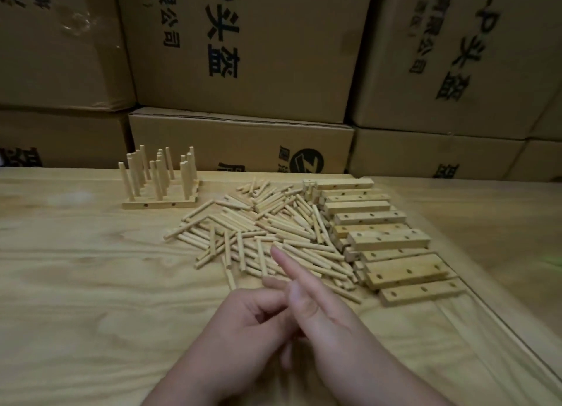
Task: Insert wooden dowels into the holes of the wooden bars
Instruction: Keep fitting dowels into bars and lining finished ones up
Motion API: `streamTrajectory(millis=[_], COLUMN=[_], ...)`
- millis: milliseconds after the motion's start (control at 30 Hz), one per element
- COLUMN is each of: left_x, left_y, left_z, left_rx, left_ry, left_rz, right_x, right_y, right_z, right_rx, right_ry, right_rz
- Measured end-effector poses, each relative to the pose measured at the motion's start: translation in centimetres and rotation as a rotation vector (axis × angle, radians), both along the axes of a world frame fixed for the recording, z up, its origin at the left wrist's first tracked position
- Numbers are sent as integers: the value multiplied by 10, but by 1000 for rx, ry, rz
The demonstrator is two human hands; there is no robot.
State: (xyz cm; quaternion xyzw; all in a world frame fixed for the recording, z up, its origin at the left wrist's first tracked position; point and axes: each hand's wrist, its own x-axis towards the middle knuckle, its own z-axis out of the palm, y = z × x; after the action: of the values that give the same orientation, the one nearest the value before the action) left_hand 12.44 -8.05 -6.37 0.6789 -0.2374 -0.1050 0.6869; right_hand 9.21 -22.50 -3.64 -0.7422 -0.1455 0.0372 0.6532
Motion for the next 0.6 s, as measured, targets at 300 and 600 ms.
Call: streamTrajectory(millis=[300, 600], left_x=[0, 6], left_y=[-7, -4], left_z=[1, -2], left_rx=[-59, -257], left_ry=[94, 218], left_rz=[204, 380], right_x=[-9, 11], right_y=[-22, -96], right_z=[0, 18], right_rx=[-739, -1181], right_ry=[-352, 76], right_rz=[-319, -793])
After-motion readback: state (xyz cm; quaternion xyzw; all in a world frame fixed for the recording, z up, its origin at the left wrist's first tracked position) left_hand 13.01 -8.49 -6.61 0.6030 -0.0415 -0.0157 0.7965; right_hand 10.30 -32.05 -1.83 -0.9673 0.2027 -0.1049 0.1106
